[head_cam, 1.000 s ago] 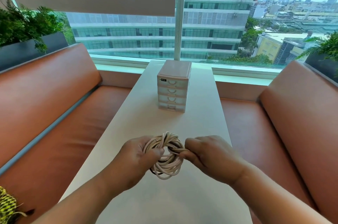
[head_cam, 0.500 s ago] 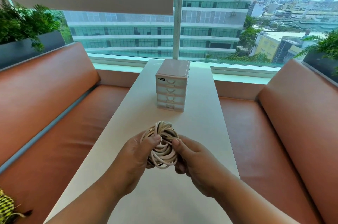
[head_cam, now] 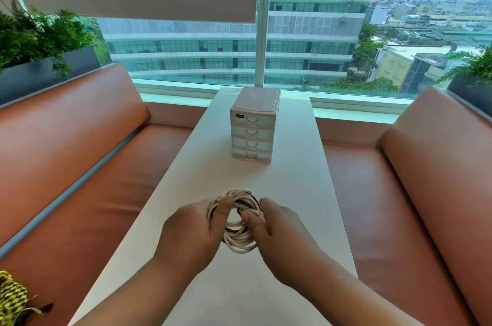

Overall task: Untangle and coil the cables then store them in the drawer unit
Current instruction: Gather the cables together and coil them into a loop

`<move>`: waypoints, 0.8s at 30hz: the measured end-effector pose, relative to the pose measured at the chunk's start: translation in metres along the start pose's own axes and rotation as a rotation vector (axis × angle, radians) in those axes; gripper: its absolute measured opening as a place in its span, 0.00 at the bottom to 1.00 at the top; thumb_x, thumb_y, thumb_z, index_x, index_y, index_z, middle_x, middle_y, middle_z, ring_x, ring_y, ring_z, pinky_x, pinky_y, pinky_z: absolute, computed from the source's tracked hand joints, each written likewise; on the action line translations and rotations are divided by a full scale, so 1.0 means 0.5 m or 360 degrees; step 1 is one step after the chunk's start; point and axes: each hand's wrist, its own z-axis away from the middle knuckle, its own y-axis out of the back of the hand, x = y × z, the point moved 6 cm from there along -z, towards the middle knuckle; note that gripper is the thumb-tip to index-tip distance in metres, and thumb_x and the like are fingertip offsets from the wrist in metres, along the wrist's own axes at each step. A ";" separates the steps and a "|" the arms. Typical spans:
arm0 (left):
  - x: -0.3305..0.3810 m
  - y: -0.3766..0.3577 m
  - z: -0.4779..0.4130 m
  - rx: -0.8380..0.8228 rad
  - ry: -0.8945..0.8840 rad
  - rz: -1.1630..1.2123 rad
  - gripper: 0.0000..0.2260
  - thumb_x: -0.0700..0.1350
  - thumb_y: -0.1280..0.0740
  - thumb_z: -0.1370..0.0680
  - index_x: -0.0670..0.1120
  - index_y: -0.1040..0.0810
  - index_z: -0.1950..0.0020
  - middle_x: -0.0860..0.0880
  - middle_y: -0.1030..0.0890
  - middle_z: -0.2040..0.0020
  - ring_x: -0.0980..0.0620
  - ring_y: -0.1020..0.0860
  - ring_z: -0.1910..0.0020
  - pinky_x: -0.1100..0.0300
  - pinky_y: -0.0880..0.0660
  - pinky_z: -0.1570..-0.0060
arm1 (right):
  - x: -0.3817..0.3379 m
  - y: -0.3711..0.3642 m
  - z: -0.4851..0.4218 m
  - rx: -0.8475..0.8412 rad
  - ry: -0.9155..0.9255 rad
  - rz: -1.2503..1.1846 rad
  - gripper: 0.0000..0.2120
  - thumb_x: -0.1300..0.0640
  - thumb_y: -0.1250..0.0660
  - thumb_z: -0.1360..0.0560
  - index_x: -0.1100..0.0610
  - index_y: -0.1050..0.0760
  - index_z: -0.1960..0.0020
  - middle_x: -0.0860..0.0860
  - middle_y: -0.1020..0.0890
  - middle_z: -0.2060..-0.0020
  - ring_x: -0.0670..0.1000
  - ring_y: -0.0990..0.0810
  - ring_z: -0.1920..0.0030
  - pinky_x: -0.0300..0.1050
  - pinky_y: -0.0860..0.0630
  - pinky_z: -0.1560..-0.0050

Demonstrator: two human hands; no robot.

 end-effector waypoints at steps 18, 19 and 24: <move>-0.004 -0.042 -0.014 -0.0977 0.0487 0.1295 0.29 0.71 0.36 0.32 0.43 0.18 0.64 0.47 0.20 0.68 0.53 0.24 0.67 0.67 0.27 0.64 | -0.018 0.014 -0.008 -0.0212 0.0136 0.0584 0.13 0.44 0.46 0.19 0.51 0.35 0.55 0.50 0.24 0.57 0.54 0.27 0.55 0.48 0.33 0.57; -0.002 -0.040 -0.015 -0.0993 0.0540 0.1280 0.28 0.71 0.36 0.32 0.45 0.19 0.66 0.47 0.22 0.70 0.53 0.26 0.70 0.67 0.28 0.68 | -0.020 0.013 -0.007 -0.0218 0.0156 0.0601 0.13 0.43 0.46 0.19 0.51 0.35 0.55 0.50 0.24 0.57 0.53 0.27 0.56 0.48 0.33 0.57; 0.014 -0.050 -0.015 -0.1170 0.0605 0.1152 0.23 0.65 0.39 0.30 0.46 0.22 0.65 0.47 0.23 0.71 0.51 0.26 0.72 0.61 0.27 0.67 | -0.010 0.004 -0.010 -0.0246 0.0170 0.0680 0.12 0.43 0.46 0.19 0.51 0.35 0.55 0.51 0.23 0.55 0.52 0.30 0.58 0.47 0.35 0.59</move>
